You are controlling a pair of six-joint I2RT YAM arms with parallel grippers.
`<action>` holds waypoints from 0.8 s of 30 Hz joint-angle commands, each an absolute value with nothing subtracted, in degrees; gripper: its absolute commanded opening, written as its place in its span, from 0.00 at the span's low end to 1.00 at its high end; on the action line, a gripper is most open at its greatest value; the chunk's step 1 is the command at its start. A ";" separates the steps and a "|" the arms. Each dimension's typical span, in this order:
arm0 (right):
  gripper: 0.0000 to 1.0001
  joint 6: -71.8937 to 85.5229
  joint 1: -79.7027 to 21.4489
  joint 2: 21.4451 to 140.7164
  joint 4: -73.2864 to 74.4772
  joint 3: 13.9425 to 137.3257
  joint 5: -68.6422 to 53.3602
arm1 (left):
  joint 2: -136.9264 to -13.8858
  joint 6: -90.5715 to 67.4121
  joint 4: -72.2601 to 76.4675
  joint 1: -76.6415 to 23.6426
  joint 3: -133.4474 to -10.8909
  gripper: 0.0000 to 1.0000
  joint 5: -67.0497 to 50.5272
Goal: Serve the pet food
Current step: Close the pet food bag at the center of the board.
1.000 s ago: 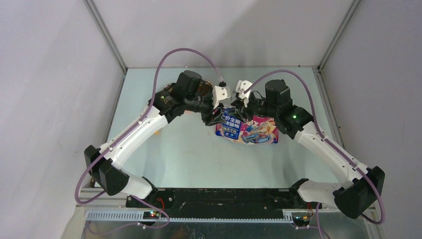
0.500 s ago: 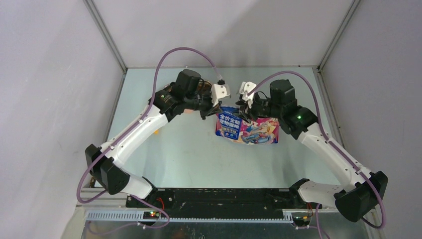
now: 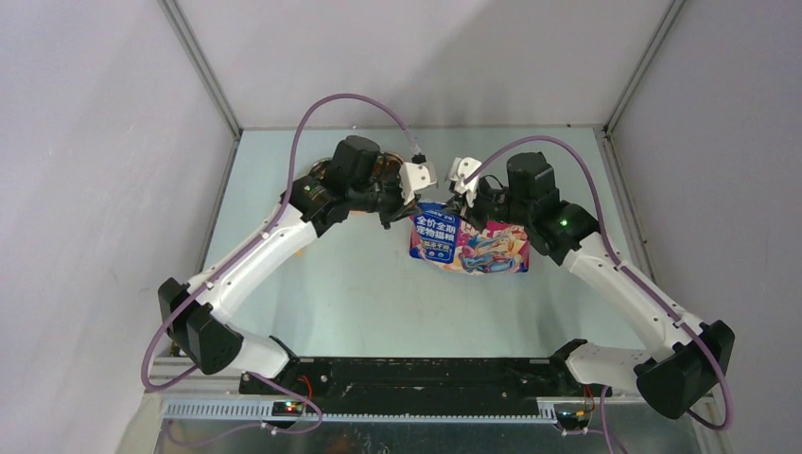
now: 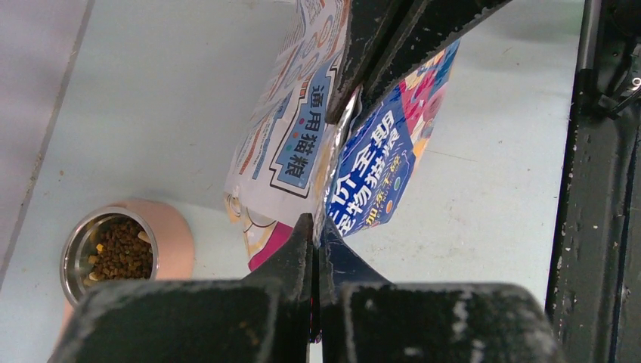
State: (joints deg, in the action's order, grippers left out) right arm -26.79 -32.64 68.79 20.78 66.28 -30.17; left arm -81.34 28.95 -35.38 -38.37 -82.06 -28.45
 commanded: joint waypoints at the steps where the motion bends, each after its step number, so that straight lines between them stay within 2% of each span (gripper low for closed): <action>1: 0.00 -25.53 -32.55 66.28 17.74 66.37 -26.05 | -78.12 28.70 -36.21 -37.27 -81.07 0.00 -26.45; 4: 0.00 -26.52 -32.72 65.87 17.90 66.41 -24.90 | -77.30 28.69 -36.29 -37.10 -80.64 0.00 -26.11; 5: 0.16 -27.90 -32.99 65.64 18.87 66.38 -24.40 | -77.14 28.79 -36.30 -37.10 -80.53 0.00 -25.97; 7: 0.30 -30.56 -33.23 65.38 21.45 66.44 -24.34 | -76.84 28.88 -36.30 -36.94 -80.20 0.00 -25.79; 10: 0.37 -32.32 -33.30 65.31 23.99 66.38 -24.28 | -76.44 29.10 -36.29 -36.84 -79.81 0.00 -25.80; 12: 0.36 -32.45 -33.16 65.48 24.67 66.42 -23.96 | -76.33 29.17 -36.17 -36.74 -79.54 0.00 -25.88; 14: 0.30 -32.24 -32.84 65.54 24.60 66.39 -24.03 | -76.34 29.09 -36.15 -36.67 -79.44 0.00 -26.09; 16: 0.19 -32.30 -32.70 65.82 24.53 66.41 -23.92 | -76.22 29.09 -36.10 -36.73 -79.31 0.00 -26.24; 17: 0.10 -32.32 -32.72 65.82 24.52 66.38 -23.78 | -76.14 29.09 -36.11 -36.67 -79.26 0.00 -26.23; 19: 0.00 -32.59 -32.78 65.95 24.57 66.43 -23.36 | -75.85 29.23 -36.18 -36.59 -79.28 0.00 -26.20; 24: 0.00 -33.44 -32.62 65.52 24.66 66.39 -21.85 | -75.47 29.53 -36.46 -36.16 -79.13 0.00 -26.23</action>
State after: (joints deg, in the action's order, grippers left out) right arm -31.94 -33.30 66.46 24.77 66.08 -26.28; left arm -79.15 28.99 -34.39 -37.85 -79.42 -27.88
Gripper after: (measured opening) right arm 0.016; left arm 0.006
